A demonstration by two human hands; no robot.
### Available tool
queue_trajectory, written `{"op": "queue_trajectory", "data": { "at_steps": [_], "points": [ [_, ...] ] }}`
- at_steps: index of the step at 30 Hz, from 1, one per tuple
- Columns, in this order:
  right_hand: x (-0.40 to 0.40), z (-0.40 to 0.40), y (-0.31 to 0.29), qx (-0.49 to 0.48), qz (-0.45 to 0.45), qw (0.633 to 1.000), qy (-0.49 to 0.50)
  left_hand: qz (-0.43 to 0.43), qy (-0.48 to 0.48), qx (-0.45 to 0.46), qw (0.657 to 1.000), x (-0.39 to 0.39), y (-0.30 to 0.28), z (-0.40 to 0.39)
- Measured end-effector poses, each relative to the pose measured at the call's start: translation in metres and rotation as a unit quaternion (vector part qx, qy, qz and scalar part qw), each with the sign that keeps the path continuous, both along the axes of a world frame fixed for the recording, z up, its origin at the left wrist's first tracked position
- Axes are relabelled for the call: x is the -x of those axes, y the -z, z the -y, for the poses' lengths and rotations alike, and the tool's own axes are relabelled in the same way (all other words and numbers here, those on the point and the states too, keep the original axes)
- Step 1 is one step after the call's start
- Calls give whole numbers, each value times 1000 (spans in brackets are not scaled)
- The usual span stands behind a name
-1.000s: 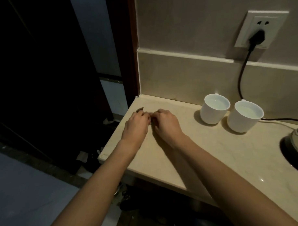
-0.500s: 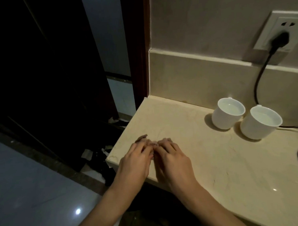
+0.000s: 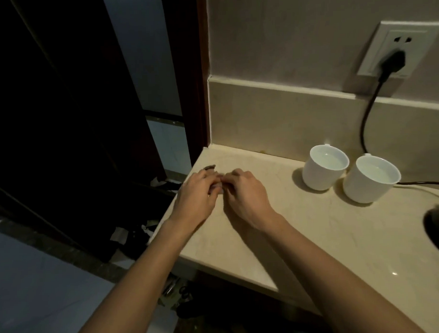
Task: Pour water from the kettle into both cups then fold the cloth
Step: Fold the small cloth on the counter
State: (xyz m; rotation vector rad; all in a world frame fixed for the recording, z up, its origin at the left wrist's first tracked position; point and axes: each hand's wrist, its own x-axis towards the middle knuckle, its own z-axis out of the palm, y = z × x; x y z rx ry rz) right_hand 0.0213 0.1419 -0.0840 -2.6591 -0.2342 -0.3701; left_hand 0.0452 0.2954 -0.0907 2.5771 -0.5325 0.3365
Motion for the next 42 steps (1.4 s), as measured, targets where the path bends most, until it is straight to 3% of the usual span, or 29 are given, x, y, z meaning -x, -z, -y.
{"op": "queue_trajectory", "data": {
  "at_steps": [4, 7, 11, 17, 20, 27, 31, 36, 39, 42],
  "points": [
    [105, 24, 3, 32, 7, 999, -10, -24, 78, 18, 996, 77, 1, 1],
    [142, 32, 1, 42, 0, 999, 10, -35, 98, -3, 995, 109, 0, 15],
    [87, 41, -1, 37, -1, 999, 23, -21, 89, -6, 996, 65, -7, 29],
    [-22, 50, -4, -7, -29, 997, 74, -25, -2, -1, 1000, -16, -8, 69],
    [8, 51, -5, -24, -22, 997, 75, -40, 26, 25, 999, 0, -4, 58],
    [165, 77, 4, -29, 19, 996, 80, -41, 179, 18, 983, 109, -1, 59],
    [133, 88, -1, -18, 1, 996, 87, -32, 181, 4, 983, 81, -3, 72],
    [56, 104, -5, -6, -18, 993, 117, -27, 109, -9, 994, 27, -8, 112],
    [75, 105, -13, -21, -22, 994, 109, -23, 106, -12, 994, 42, -9, 111],
    [146, 112, -6, -31, -20, 994, 101, -15, 179, 4, 984, 93, -1, 101]
  ]
}}
